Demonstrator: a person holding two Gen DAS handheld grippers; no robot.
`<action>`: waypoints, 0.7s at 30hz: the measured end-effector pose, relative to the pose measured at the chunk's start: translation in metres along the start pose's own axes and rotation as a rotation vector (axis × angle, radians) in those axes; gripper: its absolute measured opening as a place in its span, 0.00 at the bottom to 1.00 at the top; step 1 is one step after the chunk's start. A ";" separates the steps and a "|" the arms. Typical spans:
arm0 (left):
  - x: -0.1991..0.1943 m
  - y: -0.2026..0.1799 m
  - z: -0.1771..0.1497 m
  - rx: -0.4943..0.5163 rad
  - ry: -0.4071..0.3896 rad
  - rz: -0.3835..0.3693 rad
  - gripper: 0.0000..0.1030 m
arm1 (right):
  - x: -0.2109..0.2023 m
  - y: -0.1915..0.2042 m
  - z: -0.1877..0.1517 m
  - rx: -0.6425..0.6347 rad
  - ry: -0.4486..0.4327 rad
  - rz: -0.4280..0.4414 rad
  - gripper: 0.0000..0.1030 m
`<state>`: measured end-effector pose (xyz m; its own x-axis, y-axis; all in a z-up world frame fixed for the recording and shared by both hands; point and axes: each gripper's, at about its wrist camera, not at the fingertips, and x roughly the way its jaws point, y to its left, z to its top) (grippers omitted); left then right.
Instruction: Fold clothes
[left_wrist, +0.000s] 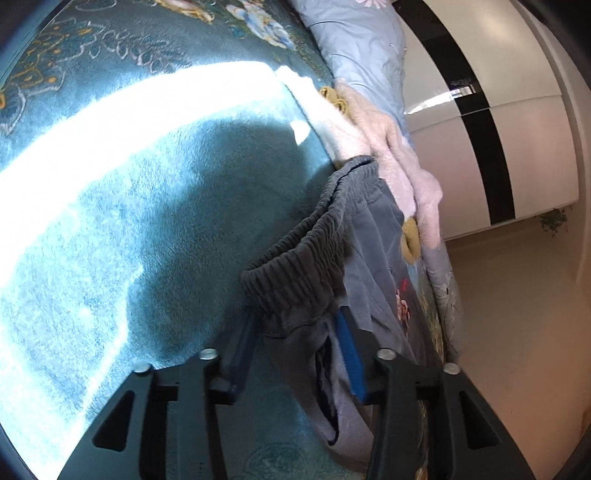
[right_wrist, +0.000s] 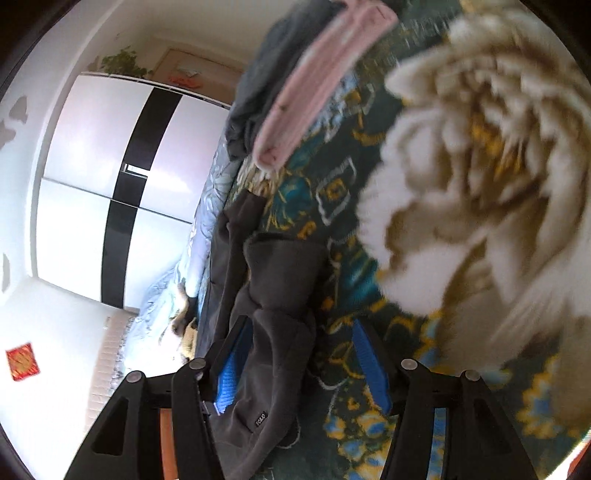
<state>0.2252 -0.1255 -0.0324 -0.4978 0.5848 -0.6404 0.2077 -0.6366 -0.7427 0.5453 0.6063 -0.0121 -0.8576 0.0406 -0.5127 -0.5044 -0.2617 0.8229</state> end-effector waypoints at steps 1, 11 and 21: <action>0.001 0.000 -0.001 -0.001 -0.003 0.012 0.41 | 0.003 0.001 -0.001 -0.001 -0.001 0.007 0.58; 0.006 -0.003 -0.006 -0.042 -0.026 0.084 0.25 | 0.037 0.030 -0.023 -0.091 0.142 -0.007 0.33; -0.072 -0.068 -0.009 0.165 -0.217 -0.156 0.18 | -0.002 0.105 -0.001 -0.289 -0.063 0.259 0.04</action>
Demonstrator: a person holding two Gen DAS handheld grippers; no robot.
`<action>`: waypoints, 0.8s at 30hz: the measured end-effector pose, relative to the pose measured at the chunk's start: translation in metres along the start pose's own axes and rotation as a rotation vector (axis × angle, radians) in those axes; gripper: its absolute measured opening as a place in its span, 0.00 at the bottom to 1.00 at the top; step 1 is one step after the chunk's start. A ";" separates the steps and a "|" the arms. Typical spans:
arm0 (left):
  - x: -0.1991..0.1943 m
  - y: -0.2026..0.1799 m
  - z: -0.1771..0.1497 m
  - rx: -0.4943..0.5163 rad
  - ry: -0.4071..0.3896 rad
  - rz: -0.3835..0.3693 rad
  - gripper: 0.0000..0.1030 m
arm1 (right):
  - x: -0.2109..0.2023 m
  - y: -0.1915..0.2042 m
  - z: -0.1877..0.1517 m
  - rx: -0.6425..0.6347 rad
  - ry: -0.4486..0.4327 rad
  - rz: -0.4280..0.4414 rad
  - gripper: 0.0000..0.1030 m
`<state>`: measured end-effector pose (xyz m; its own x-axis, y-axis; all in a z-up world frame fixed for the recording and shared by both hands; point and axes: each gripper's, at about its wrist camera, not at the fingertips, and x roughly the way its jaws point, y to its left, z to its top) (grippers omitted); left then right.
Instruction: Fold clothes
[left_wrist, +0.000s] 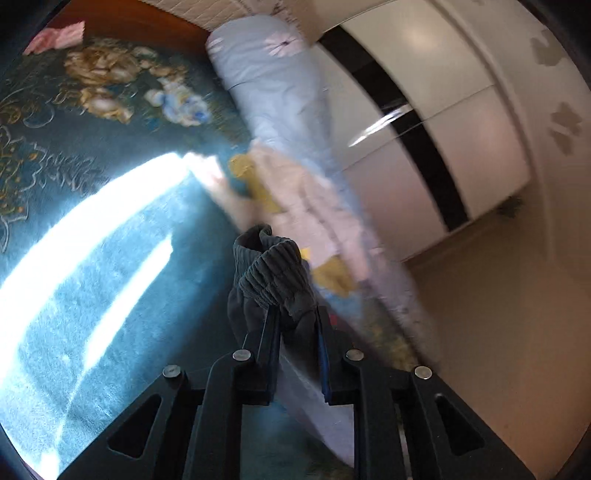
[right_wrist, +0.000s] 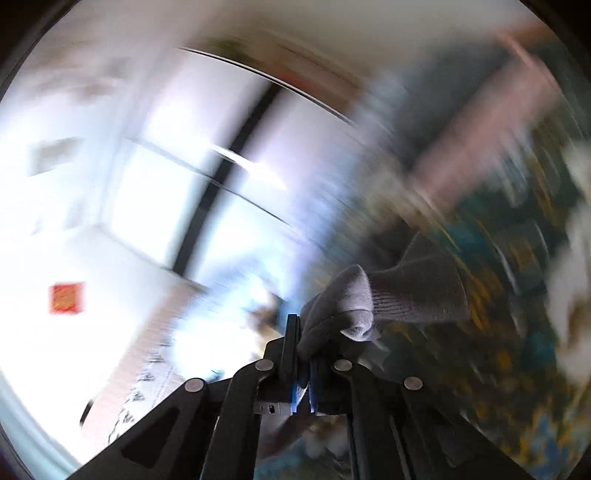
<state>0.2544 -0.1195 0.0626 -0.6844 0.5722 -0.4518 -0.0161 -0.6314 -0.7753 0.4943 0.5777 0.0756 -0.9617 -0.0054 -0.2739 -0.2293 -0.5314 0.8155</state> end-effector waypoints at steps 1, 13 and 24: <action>-0.003 0.007 -0.004 -0.011 0.012 0.004 0.18 | -0.004 -0.003 -0.002 -0.015 0.008 -0.029 0.04; -0.018 0.049 -0.029 -0.136 0.056 0.039 0.17 | -0.019 -0.039 -0.026 0.073 0.149 -0.200 0.04; -0.013 0.009 0.013 -0.256 0.105 -0.032 0.17 | -0.009 0.037 0.036 0.007 0.170 -0.159 0.04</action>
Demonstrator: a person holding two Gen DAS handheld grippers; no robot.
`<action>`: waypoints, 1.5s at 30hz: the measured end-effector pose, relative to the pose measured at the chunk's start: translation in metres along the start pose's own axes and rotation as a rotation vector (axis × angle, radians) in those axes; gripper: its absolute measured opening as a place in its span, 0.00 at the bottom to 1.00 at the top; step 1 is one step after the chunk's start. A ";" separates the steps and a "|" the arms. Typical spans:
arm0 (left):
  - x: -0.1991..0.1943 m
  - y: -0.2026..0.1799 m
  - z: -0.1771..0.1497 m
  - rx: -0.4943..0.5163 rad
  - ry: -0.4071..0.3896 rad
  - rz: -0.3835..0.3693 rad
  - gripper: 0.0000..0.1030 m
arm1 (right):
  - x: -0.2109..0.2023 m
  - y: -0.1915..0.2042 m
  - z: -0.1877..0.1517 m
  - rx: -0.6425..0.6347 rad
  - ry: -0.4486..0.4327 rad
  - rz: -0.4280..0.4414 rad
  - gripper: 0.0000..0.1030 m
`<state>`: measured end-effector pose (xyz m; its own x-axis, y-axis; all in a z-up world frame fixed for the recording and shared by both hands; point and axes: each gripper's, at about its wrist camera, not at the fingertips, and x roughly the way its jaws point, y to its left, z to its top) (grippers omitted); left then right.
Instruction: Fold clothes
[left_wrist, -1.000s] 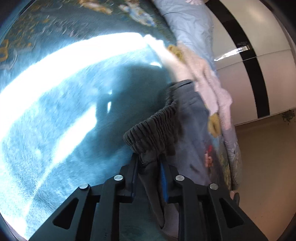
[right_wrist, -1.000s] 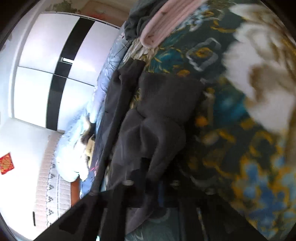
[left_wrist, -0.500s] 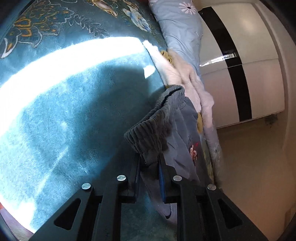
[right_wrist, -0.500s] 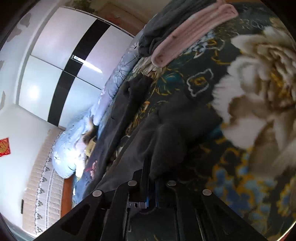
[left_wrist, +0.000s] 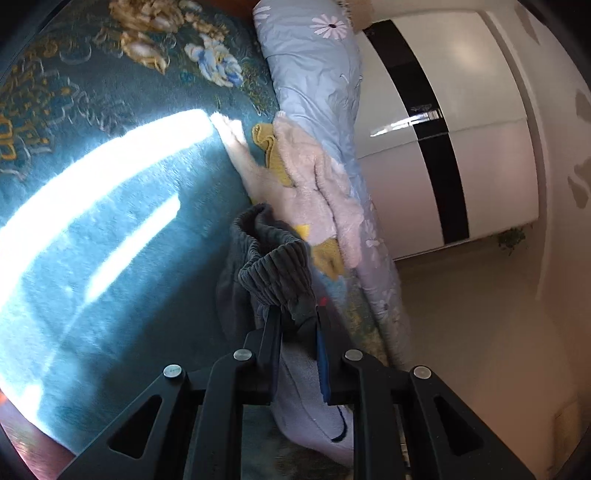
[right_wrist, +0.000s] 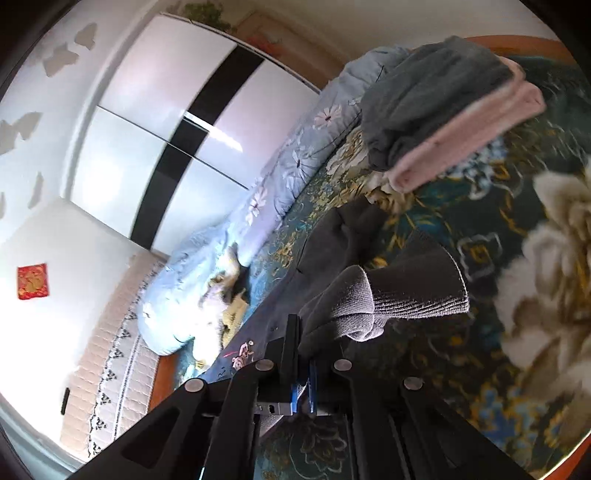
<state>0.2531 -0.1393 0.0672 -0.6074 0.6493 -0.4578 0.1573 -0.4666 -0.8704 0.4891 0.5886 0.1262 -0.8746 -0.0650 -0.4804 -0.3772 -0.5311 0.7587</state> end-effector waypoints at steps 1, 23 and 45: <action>0.005 -0.002 0.005 -0.027 0.009 -0.016 0.17 | 0.003 0.006 0.007 0.005 0.015 -0.012 0.04; 0.166 0.005 0.093 -0.230 0.109 0.142 0.18 | 0.238 0.023 0.129 0.244 0.260 -0.394 0.04; 0.103 -0.015 0.071 -0.010 -0.034 0.058 0.51 | 0.219 0.046 0.127 0.092 0.124 -0.190 0.56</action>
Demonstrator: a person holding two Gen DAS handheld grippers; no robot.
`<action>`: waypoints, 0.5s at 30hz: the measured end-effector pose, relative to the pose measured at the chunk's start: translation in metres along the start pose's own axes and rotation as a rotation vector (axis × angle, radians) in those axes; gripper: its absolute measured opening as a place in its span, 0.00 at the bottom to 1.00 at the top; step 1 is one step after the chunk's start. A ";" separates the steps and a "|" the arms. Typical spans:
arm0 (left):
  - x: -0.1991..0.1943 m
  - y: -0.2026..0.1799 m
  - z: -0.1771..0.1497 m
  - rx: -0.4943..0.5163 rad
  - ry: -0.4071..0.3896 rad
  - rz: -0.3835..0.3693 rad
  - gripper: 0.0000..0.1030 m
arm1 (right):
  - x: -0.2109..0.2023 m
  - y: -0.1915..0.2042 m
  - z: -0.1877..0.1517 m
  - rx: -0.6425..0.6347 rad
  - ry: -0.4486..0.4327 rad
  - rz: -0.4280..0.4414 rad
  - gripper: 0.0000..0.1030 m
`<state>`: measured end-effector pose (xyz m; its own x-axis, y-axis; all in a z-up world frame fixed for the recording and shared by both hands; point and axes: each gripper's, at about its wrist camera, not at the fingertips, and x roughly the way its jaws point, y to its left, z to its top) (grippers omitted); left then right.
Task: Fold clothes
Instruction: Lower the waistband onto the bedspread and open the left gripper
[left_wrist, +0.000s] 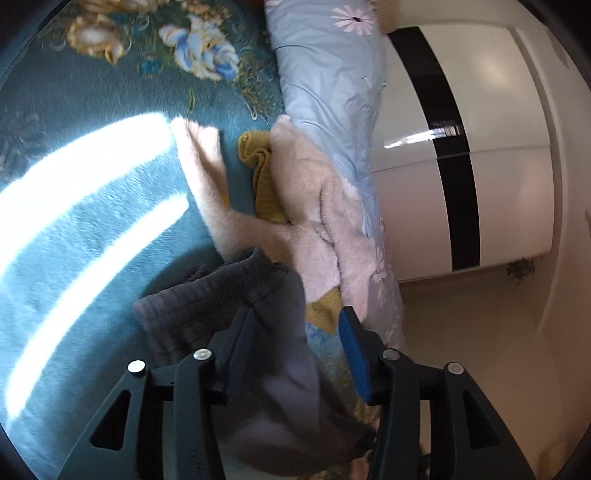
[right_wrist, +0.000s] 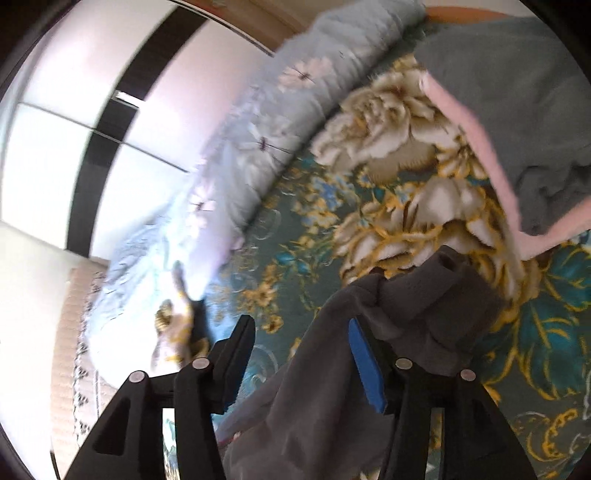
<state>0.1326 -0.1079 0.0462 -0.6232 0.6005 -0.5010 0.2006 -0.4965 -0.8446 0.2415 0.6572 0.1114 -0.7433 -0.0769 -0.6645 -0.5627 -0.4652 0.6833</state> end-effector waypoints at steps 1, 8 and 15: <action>-0.004 0.006 -0.005 0.017 -0.006 0.015 0.54 | -0.011 -0.003 -0.005 -0.008 -0.010 0.027 0.57; 0.014 0.066 -0.033 -0.077 0.058 0.126 0.56 | -0.054 -0.063 -0.052 -0.019 -0.025 0.044 0.61; 0.036 0.062 -0.037 -0.054 0.065 0.162 0.56 | -0.037 -0.117 -0.060 0.097 -0.015 0.049 0.61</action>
<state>0.1507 -0.0941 -0.0312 -0.5292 0.5556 -0.6413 0.3361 -0.5567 -0.7597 0.3568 0.6613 0.0374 -0.7756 -0.0833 -0.6256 -0.5577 -0.3735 0.7412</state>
